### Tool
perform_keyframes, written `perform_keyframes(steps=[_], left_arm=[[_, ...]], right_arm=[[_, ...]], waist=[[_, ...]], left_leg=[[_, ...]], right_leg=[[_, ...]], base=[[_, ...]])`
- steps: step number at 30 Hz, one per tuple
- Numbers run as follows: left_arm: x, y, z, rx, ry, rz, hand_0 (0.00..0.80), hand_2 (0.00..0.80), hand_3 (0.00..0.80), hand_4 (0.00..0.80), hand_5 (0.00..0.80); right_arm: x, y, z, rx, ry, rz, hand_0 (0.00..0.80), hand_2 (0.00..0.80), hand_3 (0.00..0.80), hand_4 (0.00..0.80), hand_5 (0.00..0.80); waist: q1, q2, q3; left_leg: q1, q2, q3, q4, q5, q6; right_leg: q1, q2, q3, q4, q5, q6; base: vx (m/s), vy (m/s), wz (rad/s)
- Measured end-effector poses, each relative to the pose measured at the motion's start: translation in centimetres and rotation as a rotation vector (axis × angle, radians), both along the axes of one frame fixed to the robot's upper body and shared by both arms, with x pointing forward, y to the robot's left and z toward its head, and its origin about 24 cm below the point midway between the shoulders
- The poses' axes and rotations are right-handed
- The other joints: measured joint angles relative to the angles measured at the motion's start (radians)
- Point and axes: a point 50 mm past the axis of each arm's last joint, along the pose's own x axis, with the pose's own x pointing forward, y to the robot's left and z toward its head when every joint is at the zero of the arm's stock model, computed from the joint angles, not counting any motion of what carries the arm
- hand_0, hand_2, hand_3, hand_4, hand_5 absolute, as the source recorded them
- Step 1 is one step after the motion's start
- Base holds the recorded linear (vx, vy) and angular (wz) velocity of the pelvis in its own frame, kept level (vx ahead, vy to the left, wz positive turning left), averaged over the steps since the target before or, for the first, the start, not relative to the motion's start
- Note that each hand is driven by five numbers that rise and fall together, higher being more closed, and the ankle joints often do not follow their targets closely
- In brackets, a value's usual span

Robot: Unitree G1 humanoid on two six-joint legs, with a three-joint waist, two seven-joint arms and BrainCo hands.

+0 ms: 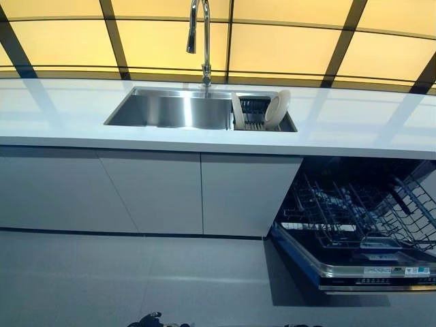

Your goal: Take plates into dishwasher

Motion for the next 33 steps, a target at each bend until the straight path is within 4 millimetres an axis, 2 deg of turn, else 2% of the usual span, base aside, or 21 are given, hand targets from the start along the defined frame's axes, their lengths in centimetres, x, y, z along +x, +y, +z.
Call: perform_keyframes(steps=[8,11,13,14,15,17,18,20,22,26,27,29,33], left_arm=[[0.1,0.1,0.0,0.001,-0.002,0.005,0.0,0.0,0.0,0.0,0.0],[0.1,0.1,0.0,0.003,-0.002,0.008,0.0,0.0,0.0,0.0,0.0],[0.1,0.2,0.0,0.007,0.003,0.008,0.0,0.0,0.0,0.0,0.0],[0.1,0.3,0.1,0.012,0.003,0.001,0.0,0.0,0.0,0.0,0.0],[0.3,0.4,0.1,0.013,-0.001,-0.003,0.0,0.0,0.0,0.0,0.0],[0.2,0.4,0.1,0.01,-0.001,-0.004,0.0,0.0,0.0,0.0,0.0],[0.2,0.4,0.1,0.009,-0.002,-0.005,0.0,0.0,0.0,0.0,0.0],[0.4,0.4,0.2,0.007,-0.011,-0.005,0.0,0.0,0.0,0.0,0.0],[0.3,0.5,0.2,0.009,-0.013,0.003,0.0,0.0,0.0,0.0,0.0],[0.2,0.6,0.2,0.01,-0.015,0.014,0.0,0.0,0.0,0.0,0.0],[0.2,0.6,0.2,0.011,-0.016,0.015,0.0,0.0,0.0,0.0,0.0],[0.3,0.6,0.2,0.012,-0.018,0.015,0.0,0.0,0.0,0.0,0.0],[0.3,0.5,0.2,0.016,-0.021,0.022,0.0,0.0,0.0,0.0,0.0]], right_arm=[[0.1,0.0,0.0,-0.001,-0.001,0.013,0.0,0.0,0.0,0.0,0.0],[0.7,0.3,0.2,0.056,-0.035,0.036,0.0,0.0,0.0,0.0,0.0],[1.8,0.9,0.6,0.152,-0.074,0.09,0.0,0.0,0.0,0.0,0.0],[3.2,1.7,1.2,0.232,-0.122,0.121,0.0,0.0,0.0,0.0,0.0],[4.6,2.5,2.2,0.332,-0.179,0.154,0.0,0.0,0.0,0.0,0.0],[8.3,4.8,5.8,0.572,-0.352,0.222,0.0,0.0,0.0,0.0,0.0],[9.3,5.5,7.1,0.654,-0.41,0.231,0.0,0.0,0.0,0.0,0.0],[12.0,7.7,11.6,0.894,-0.581,0.244,0.0,0.0,0.0,0.0,0.0],[13.8,9.7,15.8,1.142,-0.731,0.205,0.0,0.0,0.0,0.0,0.0],[16.3,13.3,22.0,1.534,-0.916,0.06,0.0,0.0,0.0,0.0,0.0],[16.8,13.7,22.8,1.573,-0.949,0.016,0.0,0.0,0.0,0.0,0.0],[18.2,13.3,23.9,1.521,-1.067,-0.088,0.0,0.0,0.0,0.0,0.0],[20.5,9.5,24.5,1.119,-1.339,-0.262,0.0,0.0,0.0,0.0,0.0]], waist=[[0.001,-0.006,0.007],[0.001,-0.01,0.014],[0.003,-0.013,0.022],[0.0,-0.015,0.024],[0.0,-0.017,0.025],[0.0,-0.018,0.025],[0.0,-0.019,0.025],[0.001,-0.025,0.025],[0.0,-0.031,0.024],[-0.001,-0.038,0.019],[0.0,-0.04,0.018],[0.0,-0.042,0.016],[0.0,-0.038,0.022]], left_leg=[[0.0,-0.001,0.001,0.0,-0.001,0.0],[0.008,-0.003,0.0,0.0,-0.001,-0.001],[0.015,-0.002,-0.001,0.0,-0.002,-0.003],[0.015,0.001,0.001,0.0,-0.002,-0.004],[0.015,0.003,0.002,0.0,-0.001,-0.005],[0.015,0.004,0.003,0.0,-0.001,-0.006],[0.016,0.005,0.003,0.0,-0.001,-0.007],[0.015,0.003,0.003,0.0,0.001,-0.01],[0.015,-0.001,0.006,0.0,0.002,-0.01],[0.015,-0.007,0.025,0.0,-0.005,0.0],[0.015,-0.01,0.029,0.0,-0.007,0.003],[0.015,-0.018,0.033,0.0,-0.011,0.01],[0.014,-0.038,0.048,0.0,-0.015,0.033]], right_leg=[[0.0,0.0,0.003,0.0,0.0,0.001],[0.007,0.002,0.0,0.0,0.0,0.0],[0.015,0.006,-0.001,0.0,-0.001,-0.001],[0.013,0.008,0.0,0.0,-0.001,-0.001],[0.013,0.01,0.0,0.0,0.0,-0.002],[0.012,0.009,0.0,0.0,0.0,-0.004],[0.012,0.009,0.0,0.0,0.0,-0.005],[0.011,0.008,0.0,0.0,0.001,-0.005],[0.01,0.004,0.004,0.0,0.001,-0.004],[0.001,-0.005,0.02,0.002,0.003,0.005],[0.0,-0.009,0.023,0.003,0.005,0.007],[-0.004,-0.018,0.026,0.012,0.007,0.009],[-0.051,-0.039,0.05,0.088,-0.007,0.029]], base=[[0.0,0.0,0.0],[0.0,0.0,0.0],[0.0,0.0,0.0],[-0.02,-0.003,-0.03],[-0.023,0.027,-0.05],[-0.02,0.06,-0.01],[-0.021,0.09,-0.01],[-0.021,0.121,0.0],[-0.011,0.126,-0.03],[0.007,0.135,-0.12],[0.005,0.169,-0.12],[-0.014,0.178,-0.04],[-0.043,0.221,-0.14]])
